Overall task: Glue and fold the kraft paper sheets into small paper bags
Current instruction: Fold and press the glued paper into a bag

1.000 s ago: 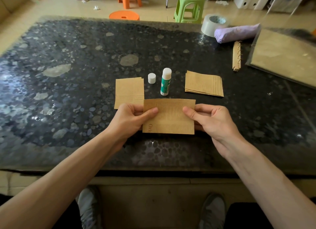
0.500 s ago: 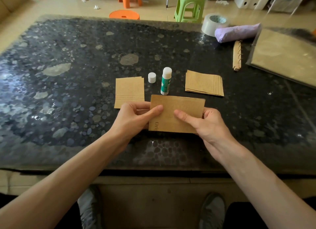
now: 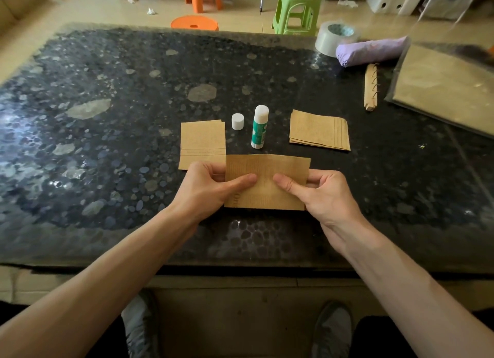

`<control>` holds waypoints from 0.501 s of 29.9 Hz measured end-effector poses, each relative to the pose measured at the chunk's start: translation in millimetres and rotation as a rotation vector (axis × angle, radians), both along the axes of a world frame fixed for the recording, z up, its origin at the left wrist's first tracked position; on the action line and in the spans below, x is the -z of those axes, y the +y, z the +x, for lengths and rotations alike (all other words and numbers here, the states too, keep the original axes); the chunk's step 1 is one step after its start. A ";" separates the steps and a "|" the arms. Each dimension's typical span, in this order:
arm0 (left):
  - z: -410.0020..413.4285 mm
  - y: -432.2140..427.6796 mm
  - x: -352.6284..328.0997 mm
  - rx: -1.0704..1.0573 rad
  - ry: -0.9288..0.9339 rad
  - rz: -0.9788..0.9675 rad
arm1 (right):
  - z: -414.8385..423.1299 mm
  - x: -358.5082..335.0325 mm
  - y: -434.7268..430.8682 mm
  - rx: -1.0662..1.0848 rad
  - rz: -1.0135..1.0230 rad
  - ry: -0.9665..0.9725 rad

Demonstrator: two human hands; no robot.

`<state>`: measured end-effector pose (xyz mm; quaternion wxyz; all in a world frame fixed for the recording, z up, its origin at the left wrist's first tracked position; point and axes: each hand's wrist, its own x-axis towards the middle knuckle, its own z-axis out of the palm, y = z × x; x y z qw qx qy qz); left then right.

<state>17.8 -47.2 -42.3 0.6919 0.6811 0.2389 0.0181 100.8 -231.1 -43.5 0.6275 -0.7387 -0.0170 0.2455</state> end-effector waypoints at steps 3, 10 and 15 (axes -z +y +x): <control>-0.5 1.3 -1.1 0.002 -0.001 0.001 | 2.3 -0.7 -2.0 -0.004 0.013 0.009; 0.2 6.2 -3.3 -0.021 0.010 0.008 | 7.9 -2.8 -5.3 0.023 0.038 0.029; -0.8 9.2 -2.5 -0.030 0.009 0.016 | 10.3 -5.8 -8.3 0.038 0.053 0.026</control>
